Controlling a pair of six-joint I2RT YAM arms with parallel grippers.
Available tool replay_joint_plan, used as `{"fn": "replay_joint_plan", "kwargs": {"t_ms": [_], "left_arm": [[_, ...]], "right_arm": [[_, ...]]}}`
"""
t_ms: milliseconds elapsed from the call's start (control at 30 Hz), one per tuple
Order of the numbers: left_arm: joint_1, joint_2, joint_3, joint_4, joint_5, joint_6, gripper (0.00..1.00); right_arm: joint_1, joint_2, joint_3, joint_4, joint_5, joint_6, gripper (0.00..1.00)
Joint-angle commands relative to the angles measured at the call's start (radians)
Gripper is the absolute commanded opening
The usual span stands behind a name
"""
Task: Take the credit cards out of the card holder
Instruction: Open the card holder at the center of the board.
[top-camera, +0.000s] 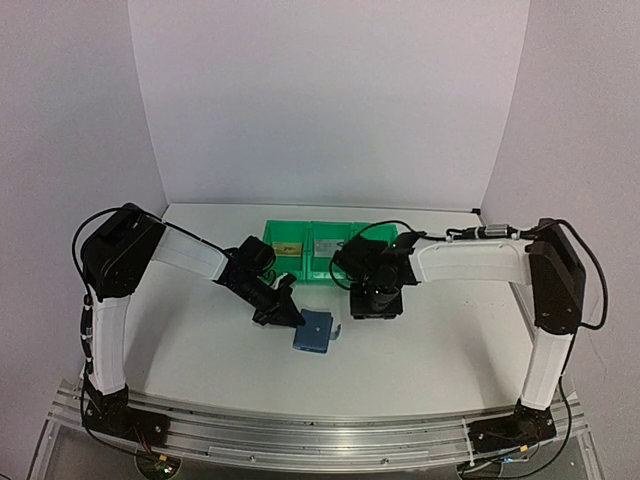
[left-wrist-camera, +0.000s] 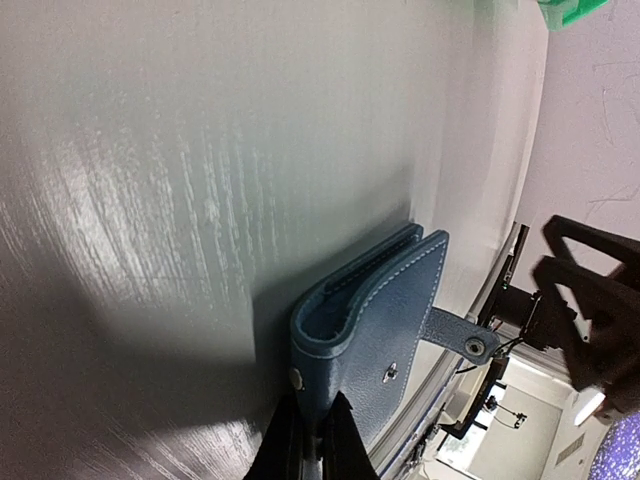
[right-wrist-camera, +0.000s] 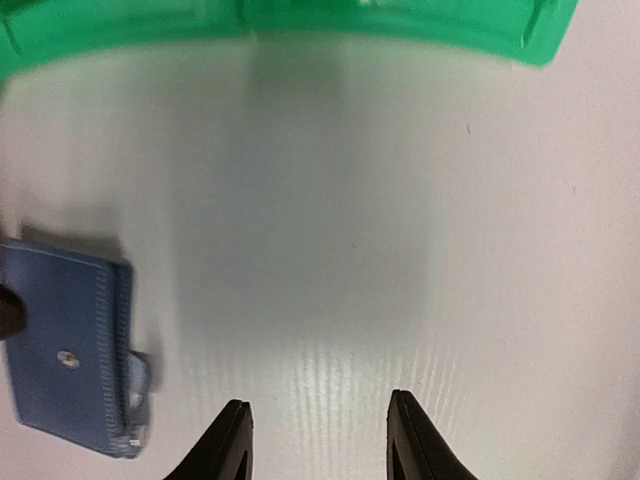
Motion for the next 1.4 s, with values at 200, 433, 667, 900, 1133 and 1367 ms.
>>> {"fn": "replay_joint_plan", "kwargs": {"t_ms": [200, 433, 667, 900, 1133, 1367], "left_arm": [[0.019, 0.029, 0.012, -0.066, -0.186, -0.07, 0.0], [0.022, 0.037, 0.017, -0.074, -0.191, -0.085, 0.05], [0.031, 0.008, 0.023, -0.115, -0.222, -0.081, 0.18], [0.053, -0.042, 0.028, -0.152, -0.196, -0.071, 0.33], [0.068, -0.096, 0.014, -0.177, -0.176, -0.058, 0.35], [0.068, -0.105, 0.011, -0.157, -0.148, -0.054, 0.35]], "right_arm": [[0.086, 0.017, 0.069, 0.354, -0.265, 0.166, 0.44], [0.082, 0.096, 0.026, 0.396, -0.319, 0.269, 0.5], [0.04, 0.081, -0.054, 0.399, -0.313, 0.256, 0.6], [0.003, 0.114, -0.056, 0.464, -0.418, 0.149, 0.58], [-0.013, 0.107, -0.059, 0.512, -0.442, 0.111, 0.51], [-0.012, 0.127, -0.019, 0.553, -0.499, 0.101, 0.5]]}}
